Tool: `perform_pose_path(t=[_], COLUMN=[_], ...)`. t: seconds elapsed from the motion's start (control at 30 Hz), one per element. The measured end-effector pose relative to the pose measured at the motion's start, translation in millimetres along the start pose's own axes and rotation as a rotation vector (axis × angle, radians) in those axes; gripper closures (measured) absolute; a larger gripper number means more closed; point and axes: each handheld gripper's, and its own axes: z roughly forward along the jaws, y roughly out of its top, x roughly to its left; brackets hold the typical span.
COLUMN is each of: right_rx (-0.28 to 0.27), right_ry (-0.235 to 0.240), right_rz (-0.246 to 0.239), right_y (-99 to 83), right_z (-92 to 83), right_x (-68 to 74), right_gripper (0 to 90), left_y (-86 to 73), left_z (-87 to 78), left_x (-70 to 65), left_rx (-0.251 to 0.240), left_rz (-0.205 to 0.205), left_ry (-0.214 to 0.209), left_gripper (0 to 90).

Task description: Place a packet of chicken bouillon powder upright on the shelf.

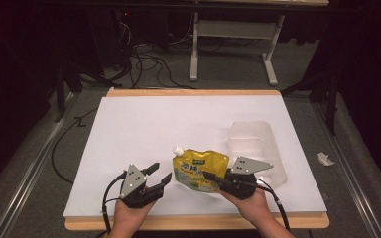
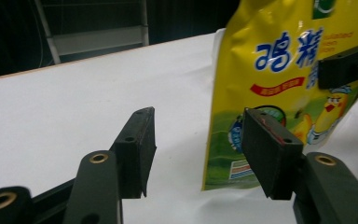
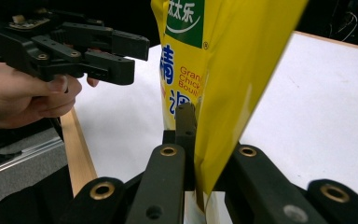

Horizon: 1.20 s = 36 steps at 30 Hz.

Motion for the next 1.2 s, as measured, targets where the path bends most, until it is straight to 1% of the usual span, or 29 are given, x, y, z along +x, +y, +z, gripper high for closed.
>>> perform_pose_path(t=[0.17, 0.33, 0.4, 0.43, 0.53, 0.57, 0.67, 0.8, 0.83, 0.87, 0.9, 0.93, 0.97, 1.07, 1.2], right_rx=[-0.01, -0.024, -0.025, -0.032, -0.039, -0.049, -0.059, -0.07, -0.08, -0.08, -0.088, -0.088, -0.096, -0.105, -0.12], right_ry=[-0.003, -0.004, -0.005, -0.004, -0.008, -0.007, -0.014, -0.021, -0.023, -0.023, -0.027, -0.027, -0.031, -0.035, -0.051], right_rz=[-0.022, -0.033, -0.031, -0.03, -0.033, -0.036, -0.039, -0.037, -0.037, -0.037, -0.037, -0.037, -0.034, -0.033, -0.037], right_y=[3.8, 6.6, 7.0, 7.9, 9.2, 10.5, 12.7, 14.6, 16.1, 16.1, 17.5, 17.5, 18.9, 20.1, 22.6], right_z=[-4.8, -10.7, -12.2, -15.3, -18.6, -22.2, -28.3, -34.8, -39.5, -39.5, -44.6, -44.6, -49.7, -54.4, -65.0], right_x=[2.3, 3.2, 3.2, 2.2, 1.3, 0.3, -0.7, -2.8, -4.6, -4.6, -6.5, -6.5, -8.3, -9.9, -14.4], right_gripper=[88.2, 88.2, 88.1, 88.1, 88.2, 88.3, 88.3, 88.3, 88.3, 88.3, 88.3, 88.3, 88.4, 88.4, 88.4], left_y=[-1.3, -1.6, -2.0, -2.4, -2.6, -2.8, -2.8, -2.7, -2.9, -2.9, -3.0, -3.0, -3.2, -3.2, -3.2], left_z=[-0.2, -0.8, -0.6, 0.0, 0.3, 0.8, 0.8, 1.2, 1.7, 1.7, 2.0, 2.0, 2.2, 2.3, 2.4], left_x=[4.8, 7.1, 7.9, 9.1, 10.1, 10.8, 11.2, 11.3, 11.1, 11.1, 11.2, 11.2, 11.2, 11.2, 10.8], left_rx=[0.005, 0.01, 0.014, 0.02, 0.022, 0.027, 0.026, 0.034, 0.035, 0.035, 0.035, 0.035, 0.037, 0.039, 0.042], left_rz=[0.0, -0.004, -0.006, -0.015, -0.017, -0.016, -0.016, -0.015, -0.014, -0.014, -0.011, -0.011, -0.009, -0.006, -0.004], left_ry=[0.023, 0.03, 0.029, 0.023, 0.016, 0.004, -0.004, -0.004, -0.002, -0.002, -0.001, -0.001, 0.0, 0.001, -0.001], left_gripper=[43.3, 40.9, 39.5, 38.9, 36.6, 35.7, 34.4, 33.8, 33.8, 33.8, 33.8, 33.8, 33.8, 33.9, 33.9])
